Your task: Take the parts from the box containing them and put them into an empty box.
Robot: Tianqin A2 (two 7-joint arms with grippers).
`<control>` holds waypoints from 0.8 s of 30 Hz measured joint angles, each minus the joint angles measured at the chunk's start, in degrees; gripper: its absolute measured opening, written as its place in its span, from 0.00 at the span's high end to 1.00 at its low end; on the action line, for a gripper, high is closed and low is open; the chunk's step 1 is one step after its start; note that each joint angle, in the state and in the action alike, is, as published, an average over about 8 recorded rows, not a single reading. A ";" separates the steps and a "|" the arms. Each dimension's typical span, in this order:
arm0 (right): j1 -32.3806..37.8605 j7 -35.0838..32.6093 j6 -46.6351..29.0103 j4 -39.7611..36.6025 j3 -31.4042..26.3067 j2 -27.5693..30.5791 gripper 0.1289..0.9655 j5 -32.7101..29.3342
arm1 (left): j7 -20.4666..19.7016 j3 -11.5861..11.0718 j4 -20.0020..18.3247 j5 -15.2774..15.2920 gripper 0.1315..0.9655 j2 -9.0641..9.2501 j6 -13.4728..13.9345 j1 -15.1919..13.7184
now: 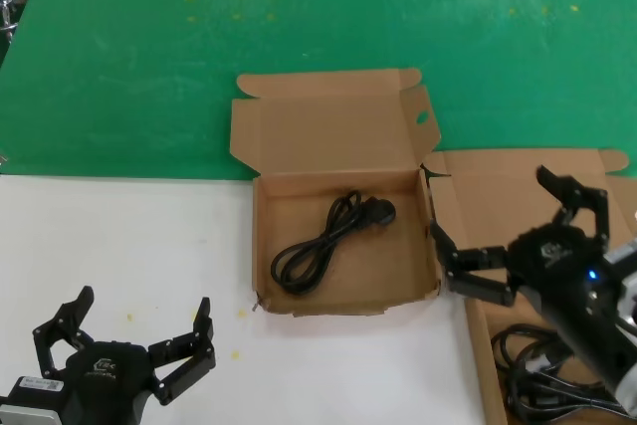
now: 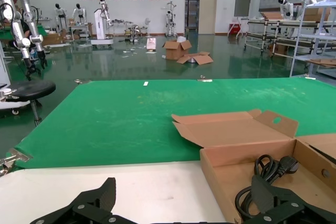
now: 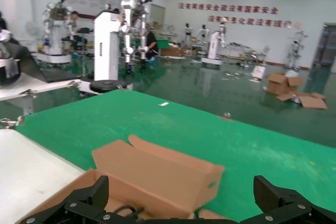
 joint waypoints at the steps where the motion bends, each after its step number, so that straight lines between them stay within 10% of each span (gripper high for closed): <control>1: -0.60 -0.45 0.58 -0.05 0.13 0.00 0.00 0.70 | 0.00 0.00 0.00 0.00 0.13 0.00 0.00 0.00; 24: -14.24 -10.72 13.77 -1.17 3.11 0.06 0.00 16.45 | -0.01 0.00 0.00 0.00 0.00 0.00 0.00 0.00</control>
